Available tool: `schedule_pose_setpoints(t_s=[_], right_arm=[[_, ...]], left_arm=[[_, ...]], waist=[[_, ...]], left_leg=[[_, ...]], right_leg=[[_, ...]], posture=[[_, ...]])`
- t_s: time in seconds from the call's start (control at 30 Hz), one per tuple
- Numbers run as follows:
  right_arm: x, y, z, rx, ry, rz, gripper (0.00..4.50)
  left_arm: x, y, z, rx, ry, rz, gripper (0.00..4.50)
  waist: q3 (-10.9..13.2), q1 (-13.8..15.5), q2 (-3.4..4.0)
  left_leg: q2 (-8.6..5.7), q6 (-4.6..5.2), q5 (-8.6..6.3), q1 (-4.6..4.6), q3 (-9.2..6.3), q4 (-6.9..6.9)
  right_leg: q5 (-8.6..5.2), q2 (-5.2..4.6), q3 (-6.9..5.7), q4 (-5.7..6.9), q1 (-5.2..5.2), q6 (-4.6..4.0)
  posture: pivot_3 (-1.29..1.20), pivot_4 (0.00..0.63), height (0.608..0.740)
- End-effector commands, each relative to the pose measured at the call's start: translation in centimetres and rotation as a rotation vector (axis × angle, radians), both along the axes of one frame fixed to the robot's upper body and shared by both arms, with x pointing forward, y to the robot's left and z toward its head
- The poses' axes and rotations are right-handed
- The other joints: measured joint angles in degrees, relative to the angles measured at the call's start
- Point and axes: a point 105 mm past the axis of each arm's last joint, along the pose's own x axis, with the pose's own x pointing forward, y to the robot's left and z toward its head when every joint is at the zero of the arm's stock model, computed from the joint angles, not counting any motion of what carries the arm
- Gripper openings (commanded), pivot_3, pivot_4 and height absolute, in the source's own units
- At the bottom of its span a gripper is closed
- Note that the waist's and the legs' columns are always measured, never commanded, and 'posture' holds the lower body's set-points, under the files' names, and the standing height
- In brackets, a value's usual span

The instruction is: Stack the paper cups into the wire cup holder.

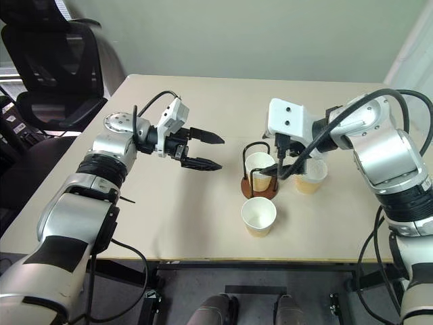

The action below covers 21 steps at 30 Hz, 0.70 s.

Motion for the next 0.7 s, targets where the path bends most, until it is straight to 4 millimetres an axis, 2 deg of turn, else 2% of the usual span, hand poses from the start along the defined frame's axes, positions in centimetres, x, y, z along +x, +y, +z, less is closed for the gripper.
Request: schedule_pose_setpoints(t_s=[0.03, 0.17, 0.27, 0.37, 0.5, 0.7], right_arm=[[-0.3, -0.5, 2.9, 0.082, -0.062, -0.025, 4.46], [-2.4, -1.5, 3.3, 0.149, 0.037, -0.036, 4.46], [-4.4, -2.1, 2.8, 0.145, 0.118, -0.022, 4.46], [-5.6, -2.5, 2.0, 0.122, 0.157, -0.022, 4.46], [-6.0, -2.6, 1.1, 0.088, 0.171, -0.022, 4.46], [-6.2, -3.4, -1.7, -0.092, 0.132, -0.012, 4.46]], left_arm=[[-0.4, 0.1, 1.0, -0.020, -0.027, -0.032, 4.50], [-0.3, 0.2, 1.0, -0.015, -0.024, -0.028, 4.50], [-0.3, 0.2, 0.9, -0.007, -0.022, -0.026, 4.50], [-0.3, 0.2, 0.9, -0.004, -0.023, -0.024, 4.50], [-0.3, 0.0, 1.0, 0.000, -0.022, -0.030, 4.50], [-0.4, -0.5, 0.9, -0.007, -0.027, -0.050, 4.50]], waist=[[0.00, 0.04, 0.00], [0.00, 0.14, 0.00], [-0.01, 0.25, -0.01], [-0.01, 0.14, -0.02], [0.00, 0.01, -0.02], [-0.01, 0.07, -0.03]], left_leg=[[-0.02, 0.01, 0.01, 0.00, 0.02, -0.01], [-0.03, -0.13, 0.11, -0.04, 0.02, -0.02], [-0.04, -0.14, 0.10, -0.07, 0.05, -0.04], [-0.04, -0.17, 0.07, -0.05, 0.11, -0.05], [0.01, -0.19, 0.08, -0.03, 0.15, -0.07], [0.01, -0.13, 0.09, -0.01, 0.09, -0.05]], right_leg=[[0.00, 0.07, -0.05, 0.00, 0.00, -0.02], [0.00, 0.00, -0.04, -0.01, 0.00, -0.02], [-0.06, -0.02, -0.02, -0.03, 0.02, -0.03], [-0.16, -0.04, 0.01, -0.02, 0.01, -0.01], [-0.22, -0.02, 0.10, 0.01, -0.03, 0.00], [-0.24, 0.05, 0.11, 0.04, -0.01, 0.01]], posture=[[0.00, 0.150, 0.740], [0.00, 0.150, 0.740], [0.00, 0.150, 0.740], [0.00, 0.150, 0.740], [0.00, 0.150, 0.740], [0.00, 0.150, 0.740]])
